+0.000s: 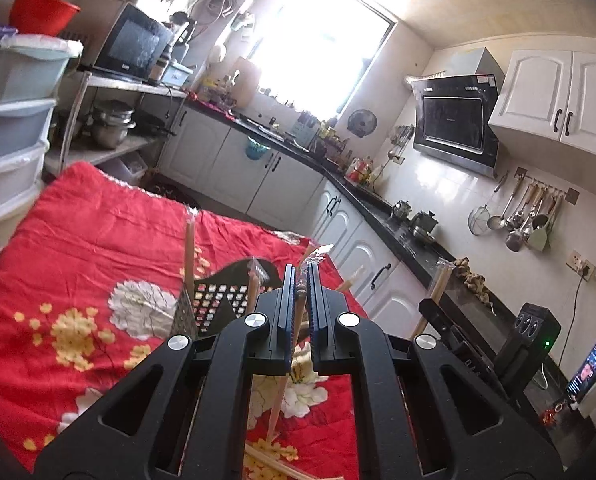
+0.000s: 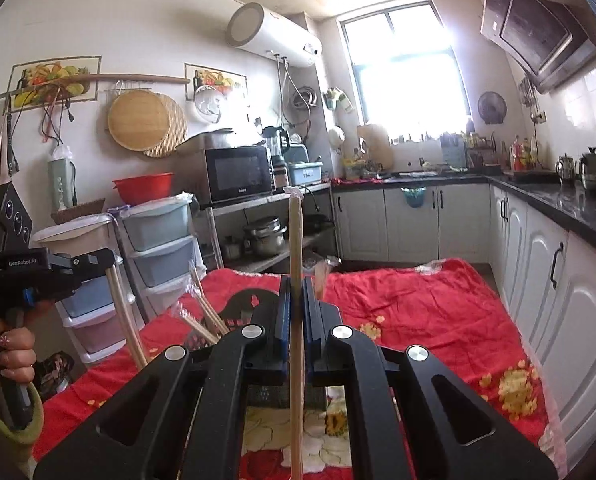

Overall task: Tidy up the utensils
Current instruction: 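Lower both held chopsticks into the green basket, then open both grippers to release the chopsticks into the basket, then pull both open grippers back from the basket toward the remaining chopsticks, then close the left gripper on a wooden chopstick while the right gripper grasps another chopstick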

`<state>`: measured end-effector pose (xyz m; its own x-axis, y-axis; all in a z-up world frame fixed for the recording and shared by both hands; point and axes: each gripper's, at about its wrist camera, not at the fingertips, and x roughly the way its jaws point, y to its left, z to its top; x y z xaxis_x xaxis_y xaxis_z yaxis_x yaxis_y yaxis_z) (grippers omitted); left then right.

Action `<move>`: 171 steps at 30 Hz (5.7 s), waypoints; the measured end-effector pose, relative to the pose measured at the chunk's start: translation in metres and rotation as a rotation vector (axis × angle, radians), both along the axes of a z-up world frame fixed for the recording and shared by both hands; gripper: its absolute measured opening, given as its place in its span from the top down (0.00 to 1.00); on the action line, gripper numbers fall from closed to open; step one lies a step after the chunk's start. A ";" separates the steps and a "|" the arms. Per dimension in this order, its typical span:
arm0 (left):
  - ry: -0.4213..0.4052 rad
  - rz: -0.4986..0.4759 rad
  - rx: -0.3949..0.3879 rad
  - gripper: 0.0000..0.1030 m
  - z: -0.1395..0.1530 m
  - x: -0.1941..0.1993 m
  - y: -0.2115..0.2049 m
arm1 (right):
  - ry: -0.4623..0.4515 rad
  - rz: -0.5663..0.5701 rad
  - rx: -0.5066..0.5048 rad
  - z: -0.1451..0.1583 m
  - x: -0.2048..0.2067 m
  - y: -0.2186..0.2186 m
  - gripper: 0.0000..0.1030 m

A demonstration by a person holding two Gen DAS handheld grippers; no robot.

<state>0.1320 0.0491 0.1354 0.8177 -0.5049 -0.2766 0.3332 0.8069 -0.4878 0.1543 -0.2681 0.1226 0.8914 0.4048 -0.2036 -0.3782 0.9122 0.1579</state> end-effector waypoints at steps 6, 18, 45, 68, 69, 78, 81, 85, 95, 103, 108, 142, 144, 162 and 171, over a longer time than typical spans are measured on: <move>-0.044 0.028 0.020 0.97 0.016 0.001 0.006 | -0.054 0.013 0.000 0.021 0.009 0.008 0.95; -0.147 0.109 0.052 0.97 0.054 0.006 0.020 | -0.210 0.033 -0.003 0.070 0.026 0.020 0.95; -0.215 0.238 0.130 0.97 0.030 0.053 -0.001 | -0.222 0.033 0.029 0.037 0.102 0.046 0.95; -0.102 0.196 0.143 0.85 -0.014 0.066 -0.008 | -0.116 0.000 -0.005 -0.004 0.112 0.051 0.59; -0.102 0.199 0.141 0.78 -0.014 0.065 -0.007 | -0.115 -0.001 -0.006 -0.003 0.110 0.050 0.58; -0.082 0.220 0.131 0.38 -0.012 0.052 0.000 | -0.099 0.000 -0.052 -0.001 0.087 0.047 0.49; -0.072 0.217 0.114 0.29 -0.012 0.044 0.004 | -0.086 0.000 -0.058 -0.003 0.080 0.043 0.46; -0.061 0.223 0.091 0.19 -0.017 0.034 0.011 | -0.063 -0.011 -0.066 -0.006 0.071 0.038 0.44; -0.013 0.227 0.074 0.11 -0.035 0.016 0.020 | -0.032 -0.020 -0.070 -0.012 0.044 0.025 0.42; 0.015 0.234 0.078 0.11 -0.048 0.000 0.024 | -0.012 -0.010 -0.096 -0.022 0.023 0.026 0.40; 0.045 0.230 0.073 0.11 -0.057 -0.010 0.026 | 0.007 0.013 -0.106 -0.028 0.013 0.030 0.40; 0.395 0.072 0.040 0.19 -0.156 -0.053 0.022 | 0.213 0.224 -0.290 -0.077 -0.009 0.080 0.41; 0.408 0.058 0.035 0.26 -0.158 -0.054 0.022 | 0.233 0.248 -0.300 -0.081 -0.010 0.083 0.41; 0.564 -0.079 -0.043 0.43 -0.196 -0.047 0.012 | 0.443 0.424 -0.399 -0.130 0.002 0.112 0.64; 0.585 -0.057 -0.048 0.66 -0.203 -0.028 0.014 | 0.533 0.476 -0.448 -0.155 0.010 0.122 0.65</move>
